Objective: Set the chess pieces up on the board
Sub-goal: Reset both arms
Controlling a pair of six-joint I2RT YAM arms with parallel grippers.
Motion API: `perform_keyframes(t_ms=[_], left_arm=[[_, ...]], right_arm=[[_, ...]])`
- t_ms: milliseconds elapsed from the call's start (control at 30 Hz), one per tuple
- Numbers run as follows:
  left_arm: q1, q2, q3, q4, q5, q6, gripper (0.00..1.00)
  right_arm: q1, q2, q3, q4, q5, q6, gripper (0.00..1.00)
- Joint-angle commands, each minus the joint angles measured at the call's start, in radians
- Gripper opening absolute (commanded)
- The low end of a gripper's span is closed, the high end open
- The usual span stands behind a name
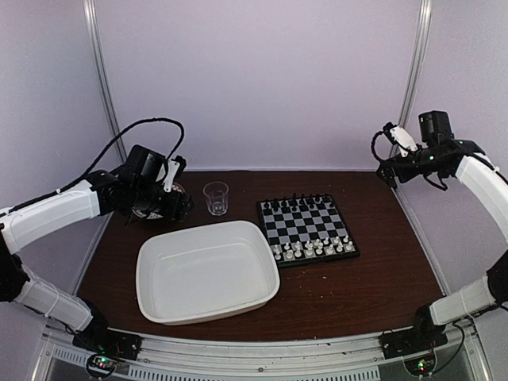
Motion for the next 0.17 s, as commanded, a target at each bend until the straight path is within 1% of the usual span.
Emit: perform_keyframes(t_ms=[0,67,133], left_arm=[[0.001,-0.009,-0.032,0.062,-0.071,-0.021,0.97],[0.001,-0.002,-0.024,0.062,-0.063,-0.025,0.98],[0.001,-0.003,-0.022,0.062,-0.064,-0.026,0.98]], right_arm=[[-0.006,-0.025,-0.199,0.323,-0.035,0.219,0.99],[-0.006,-0.021,-0.217,0.322,-0.073,0.208,0.99],[-0.006,-0.03,-0.237,0.339,-0.077,0.213,1.0]])
